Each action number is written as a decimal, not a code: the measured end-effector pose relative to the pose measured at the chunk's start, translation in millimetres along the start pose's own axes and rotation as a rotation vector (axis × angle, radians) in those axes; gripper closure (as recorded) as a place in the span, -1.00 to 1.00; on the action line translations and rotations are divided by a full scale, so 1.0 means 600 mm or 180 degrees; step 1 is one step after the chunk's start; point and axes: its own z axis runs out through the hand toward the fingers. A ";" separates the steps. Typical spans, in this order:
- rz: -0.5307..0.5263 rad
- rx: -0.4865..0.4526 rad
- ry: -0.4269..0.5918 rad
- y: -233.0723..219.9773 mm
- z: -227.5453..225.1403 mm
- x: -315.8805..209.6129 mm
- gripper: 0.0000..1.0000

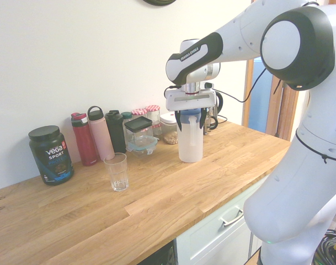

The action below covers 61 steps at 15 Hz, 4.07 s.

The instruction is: Pour me some water

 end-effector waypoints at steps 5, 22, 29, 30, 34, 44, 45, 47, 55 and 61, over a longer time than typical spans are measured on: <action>0.0010 -0.0004 -0.0008 -0.002 0.002 0.003 1.00; -0.0024 -0.0052 -0.0040 0.001 0.015 -0.004 1.00; -0.0195 0.0009 -0.0055 0.014 -0.004 0.001 1.00; -0.0274 0.0051 -0.0041 0.021 -0.023 -0.002 1.00; -0.0759 0.0182 0.0038 0.059 -0.112 -0.031 1.00; -0.2736 0.0004 -0.0112 0.032 -0.136 -0.129 1.00; -0.2930 -0.0011 -0.0121 0.024 -0.140 -0.140 1.00; -0.3314 -0.0076 -0.0140 -0.003 -0.141 -0.169 1.00; -0.4627 -0.0908 0.0058 -0.085 -0.158 -0.286 1.00; -0.4982 -0.1540 0.0291 -0.137 -0.115 -0.343 1.00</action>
